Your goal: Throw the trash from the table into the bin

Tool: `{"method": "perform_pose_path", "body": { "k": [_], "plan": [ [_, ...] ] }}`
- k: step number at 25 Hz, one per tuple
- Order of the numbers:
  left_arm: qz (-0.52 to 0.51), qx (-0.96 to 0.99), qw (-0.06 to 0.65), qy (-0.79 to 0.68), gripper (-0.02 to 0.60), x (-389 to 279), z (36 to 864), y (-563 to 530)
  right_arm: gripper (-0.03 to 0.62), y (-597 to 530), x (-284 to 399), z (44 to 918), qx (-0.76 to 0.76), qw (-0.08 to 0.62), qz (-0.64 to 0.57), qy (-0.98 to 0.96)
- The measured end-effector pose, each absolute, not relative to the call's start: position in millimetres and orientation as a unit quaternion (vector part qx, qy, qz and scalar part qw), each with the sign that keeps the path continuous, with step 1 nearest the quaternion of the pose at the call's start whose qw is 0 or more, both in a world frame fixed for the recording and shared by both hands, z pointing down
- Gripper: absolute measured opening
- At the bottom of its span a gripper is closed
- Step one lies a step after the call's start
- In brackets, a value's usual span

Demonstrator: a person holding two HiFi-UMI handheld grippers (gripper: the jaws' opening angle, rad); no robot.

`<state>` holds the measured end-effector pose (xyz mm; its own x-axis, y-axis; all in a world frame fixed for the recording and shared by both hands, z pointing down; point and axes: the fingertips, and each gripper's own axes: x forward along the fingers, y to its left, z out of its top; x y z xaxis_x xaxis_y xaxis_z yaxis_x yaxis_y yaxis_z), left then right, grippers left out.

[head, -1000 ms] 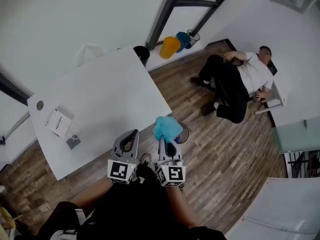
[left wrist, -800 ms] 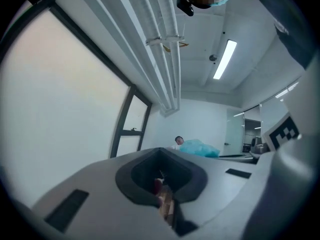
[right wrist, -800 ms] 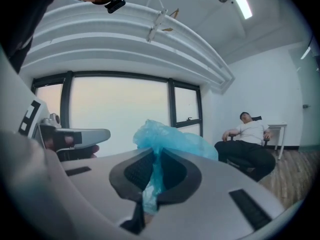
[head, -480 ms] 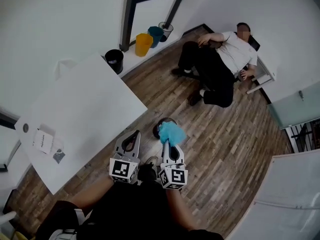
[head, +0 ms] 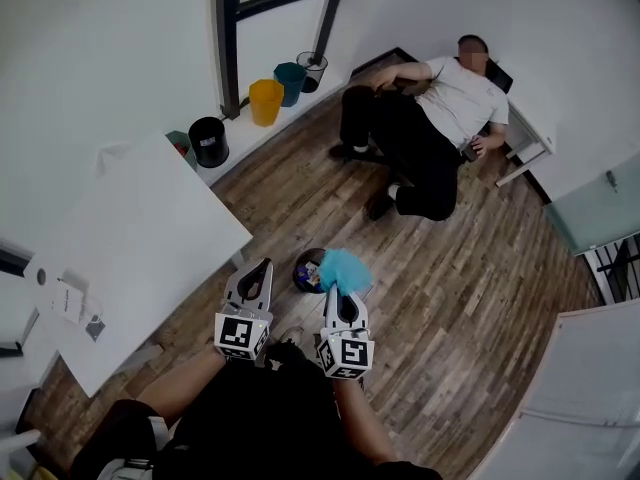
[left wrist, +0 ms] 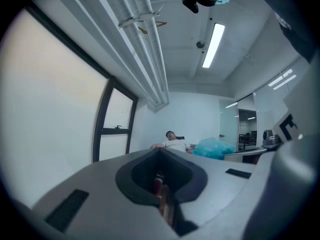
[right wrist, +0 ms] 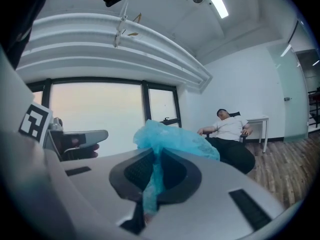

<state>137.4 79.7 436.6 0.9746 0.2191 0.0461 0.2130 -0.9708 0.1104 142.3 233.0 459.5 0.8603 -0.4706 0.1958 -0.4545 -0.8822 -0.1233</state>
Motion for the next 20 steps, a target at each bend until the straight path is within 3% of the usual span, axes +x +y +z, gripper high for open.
{"method": "perform_pose_path", "body": {
  "k": [6,20],
  "plan": [
    [0.018,0.99,0.035,0.138,-0.003,177,448,121,0.009,267,177,483,-0.963,0.049,-0.136,0.229],
    [0.096,0.976,0.039,0.192,-0.003,268,566,152,0.009,283,246,645,-0.944,0.072,-0.273,0.173]
  ]
}}
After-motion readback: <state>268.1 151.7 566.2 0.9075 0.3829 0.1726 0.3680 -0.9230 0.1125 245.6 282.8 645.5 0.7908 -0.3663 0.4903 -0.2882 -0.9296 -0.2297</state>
